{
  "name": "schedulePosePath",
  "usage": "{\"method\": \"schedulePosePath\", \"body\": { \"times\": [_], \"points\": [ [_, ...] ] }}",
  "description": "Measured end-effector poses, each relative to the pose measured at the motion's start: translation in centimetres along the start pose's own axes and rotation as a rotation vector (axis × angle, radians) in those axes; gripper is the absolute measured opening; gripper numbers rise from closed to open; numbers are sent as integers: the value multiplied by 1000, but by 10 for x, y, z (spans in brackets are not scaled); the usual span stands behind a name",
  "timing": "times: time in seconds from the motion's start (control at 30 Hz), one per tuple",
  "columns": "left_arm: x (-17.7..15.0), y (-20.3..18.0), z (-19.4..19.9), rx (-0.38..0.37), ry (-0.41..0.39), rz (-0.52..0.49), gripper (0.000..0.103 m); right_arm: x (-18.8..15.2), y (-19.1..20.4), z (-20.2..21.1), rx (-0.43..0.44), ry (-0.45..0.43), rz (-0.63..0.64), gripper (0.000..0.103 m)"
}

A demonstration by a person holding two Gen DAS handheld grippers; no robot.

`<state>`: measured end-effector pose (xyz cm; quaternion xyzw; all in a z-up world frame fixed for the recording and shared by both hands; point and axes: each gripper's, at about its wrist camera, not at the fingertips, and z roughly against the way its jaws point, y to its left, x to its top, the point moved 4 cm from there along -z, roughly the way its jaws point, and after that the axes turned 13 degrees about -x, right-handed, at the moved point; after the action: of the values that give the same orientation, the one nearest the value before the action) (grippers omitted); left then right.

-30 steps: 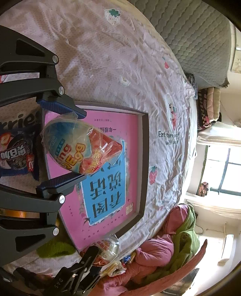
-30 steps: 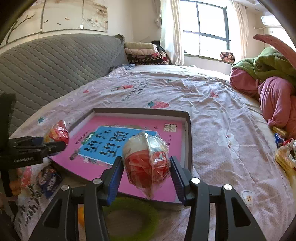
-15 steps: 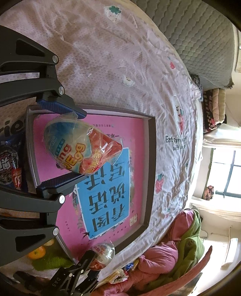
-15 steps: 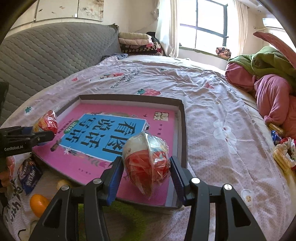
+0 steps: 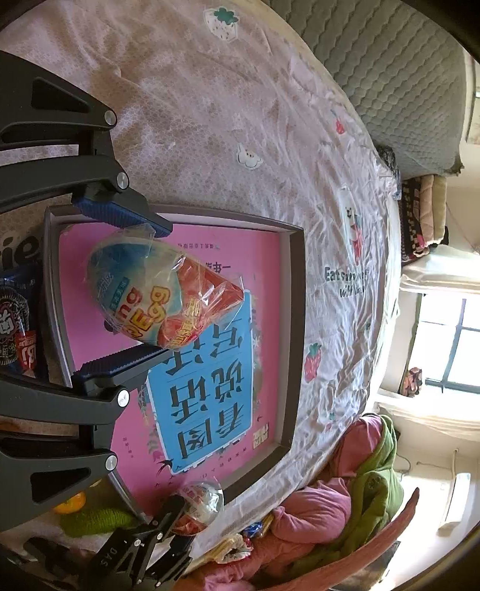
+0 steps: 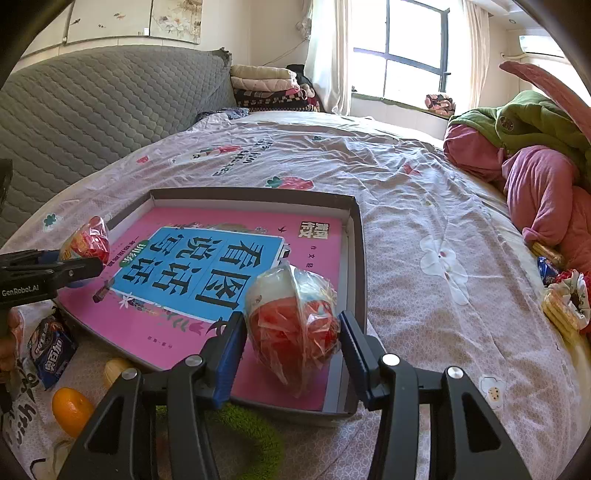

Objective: Organize objects
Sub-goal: 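Carry the Kinder bag over the grey box while right tool carries the red bag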

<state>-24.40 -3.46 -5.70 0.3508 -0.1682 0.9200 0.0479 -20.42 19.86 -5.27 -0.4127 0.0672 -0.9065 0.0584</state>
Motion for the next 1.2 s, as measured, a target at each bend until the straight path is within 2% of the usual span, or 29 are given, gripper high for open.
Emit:
{"method": "schedulePosePath", "body": {
  "times": [0.17,0.3,0.6,0.77,0.83,1.2],
  "points": [
    [0,4,-1,8,10,16,62,0,-2,0,4,3,-9,51],
    [0,4,0,3,11,14,68,1,-2,0,10,6,-14,52],
    [1,3,2,-7,4,24,69,2,-3,0,20,8,-21,54],
    [5,4,8,-9,-16,29,70,6,-7,5,13,-17,-32,58],
    [7,3,12,-10,-28,27,70,7,-9,8,3,-30,-37,63],
    [14,-18,38,-25,-78,-23,71,16,-15,23,5,-87,-55,64]
  ]
}}
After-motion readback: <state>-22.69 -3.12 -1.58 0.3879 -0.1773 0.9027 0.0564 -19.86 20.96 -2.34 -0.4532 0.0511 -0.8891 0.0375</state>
